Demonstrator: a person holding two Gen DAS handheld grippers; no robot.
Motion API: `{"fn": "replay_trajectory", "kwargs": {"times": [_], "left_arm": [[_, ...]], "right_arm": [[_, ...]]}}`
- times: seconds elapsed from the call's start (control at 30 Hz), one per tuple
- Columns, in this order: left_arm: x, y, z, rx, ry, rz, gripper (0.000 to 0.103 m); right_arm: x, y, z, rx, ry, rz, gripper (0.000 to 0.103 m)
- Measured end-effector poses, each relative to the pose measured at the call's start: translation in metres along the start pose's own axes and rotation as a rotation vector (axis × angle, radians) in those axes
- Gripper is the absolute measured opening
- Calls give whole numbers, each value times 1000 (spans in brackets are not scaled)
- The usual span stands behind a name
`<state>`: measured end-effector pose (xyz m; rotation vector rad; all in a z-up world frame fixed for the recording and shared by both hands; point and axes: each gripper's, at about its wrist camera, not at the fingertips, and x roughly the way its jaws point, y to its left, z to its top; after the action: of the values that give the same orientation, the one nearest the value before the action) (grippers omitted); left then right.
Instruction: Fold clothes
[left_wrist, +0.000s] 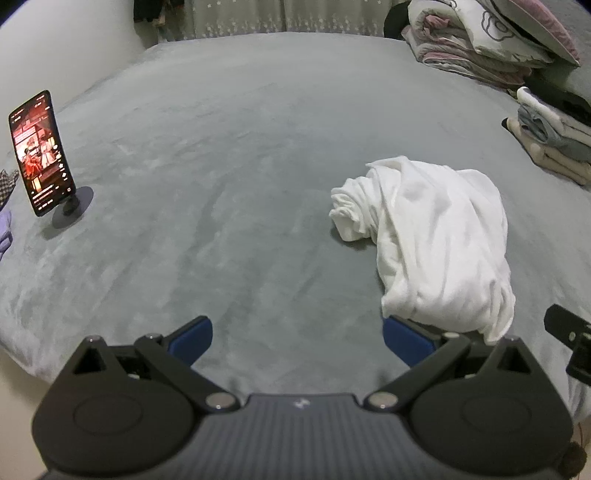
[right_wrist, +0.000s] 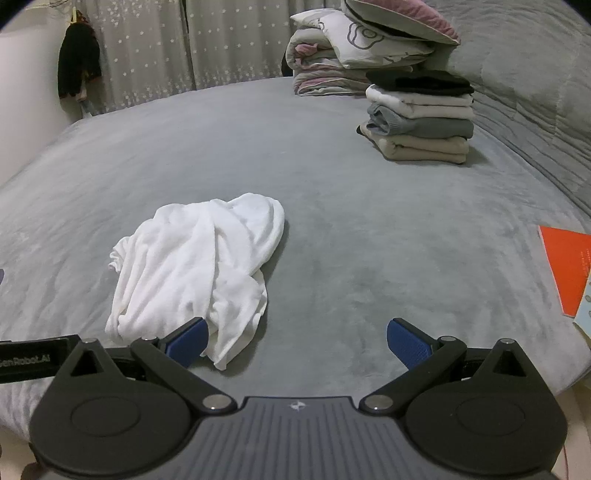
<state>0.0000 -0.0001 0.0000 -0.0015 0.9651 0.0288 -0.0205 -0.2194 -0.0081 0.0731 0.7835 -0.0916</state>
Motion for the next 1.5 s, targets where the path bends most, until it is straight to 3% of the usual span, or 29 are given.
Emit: {"fn": "replay_trajectory", "kwargs": {"times": [1.5], "left_arm": [[8,-2,-3,-5,29,-15,103]], "right_arm": [[11,4,-4,-19,50,21,103]]}}
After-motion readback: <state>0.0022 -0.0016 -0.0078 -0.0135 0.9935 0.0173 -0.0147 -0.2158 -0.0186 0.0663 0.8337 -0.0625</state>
